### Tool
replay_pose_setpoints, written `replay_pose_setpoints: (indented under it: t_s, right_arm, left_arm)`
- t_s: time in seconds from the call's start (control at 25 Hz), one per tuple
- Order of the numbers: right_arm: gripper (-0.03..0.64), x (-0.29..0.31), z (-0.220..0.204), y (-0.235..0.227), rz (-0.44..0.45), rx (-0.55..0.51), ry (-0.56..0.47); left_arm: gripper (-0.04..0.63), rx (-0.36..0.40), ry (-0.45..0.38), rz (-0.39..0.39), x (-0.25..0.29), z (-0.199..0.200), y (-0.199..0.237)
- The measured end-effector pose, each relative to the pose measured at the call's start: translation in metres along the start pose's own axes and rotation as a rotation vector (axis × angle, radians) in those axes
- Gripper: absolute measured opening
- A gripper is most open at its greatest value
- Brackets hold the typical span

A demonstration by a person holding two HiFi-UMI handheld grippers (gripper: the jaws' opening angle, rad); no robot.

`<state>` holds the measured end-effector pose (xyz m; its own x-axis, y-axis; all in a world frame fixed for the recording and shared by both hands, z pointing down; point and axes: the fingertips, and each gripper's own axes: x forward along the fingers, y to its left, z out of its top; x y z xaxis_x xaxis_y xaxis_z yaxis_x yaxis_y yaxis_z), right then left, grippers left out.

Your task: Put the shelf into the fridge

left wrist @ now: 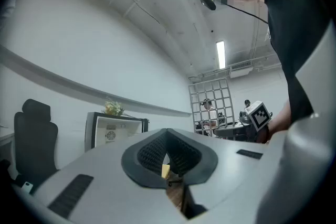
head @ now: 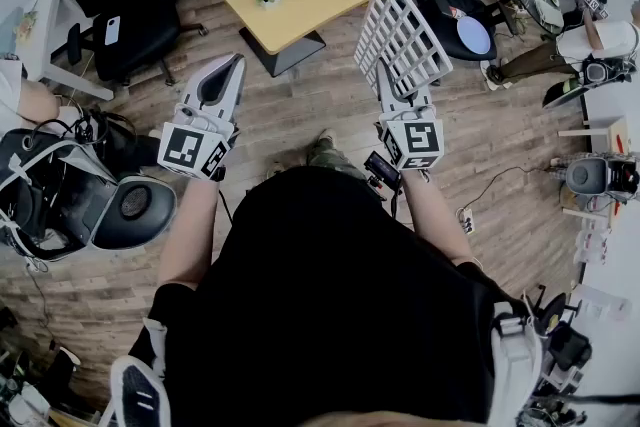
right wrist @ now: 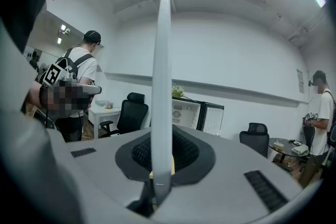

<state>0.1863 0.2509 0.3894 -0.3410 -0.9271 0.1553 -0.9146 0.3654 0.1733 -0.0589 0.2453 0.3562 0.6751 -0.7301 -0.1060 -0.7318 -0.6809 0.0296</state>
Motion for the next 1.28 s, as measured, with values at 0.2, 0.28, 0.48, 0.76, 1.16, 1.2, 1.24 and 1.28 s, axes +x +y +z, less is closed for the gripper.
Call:
replay_pose_setpoints:
  t_s: [0.2,0.28,0.48,0.76,1.16,1.2,1.24,1.28]
  right_arm:
    - [0.043,0.003,0.000,0.004,0.004,0.004,-0.002]
    - [0.043,0.003,-0.001,0.004,0.002,0.004,-0.002]
    - [0.044,0.004,0.003,0.004,0.010,0.026,-0.017]
    - [0.044,0.002,0.004,0.006,0.004,0.033,-0.022]
    - [0.044,0.005,0.009,0.009,-0.021,0.044,-0.029]
    - [0.044,0.006,0.010,0.011,-0.023,0.044,-0.030]
    - [0.044,0.006,0.011,0.012,-0.024,0.044,-0.030]
    - [0.044,0.007,0.011,0.014,-0.025,0.043,-0.030]
  left_arm:
    - [0.018,0.000,-0.004,0.007,-0.003,0.000,0.002]
    - [0.018,-0.001,-0.003,0.005,-0.003,-0.002,0.002]
    - [0.018,-0.014,0.003,-0.005,0.001,-0.003,0.004]
    - [0.018,-0.022,-0.005,-0.008,0.000,-0.001,0.004]
    - [0.018,-0.026,-0.007,-0.012,-0.003,0.000,0.014]
    - [0.018,-0.027,-0.007,-0.014,-0.004,-0.001,0.015]
    - [0.018,-0.027,-0.008,-0.016,-0.005,-0.001,0.017]
    - [0.018,-0.028,-0.008,-0.017,-0.006,-0.001,0.018]
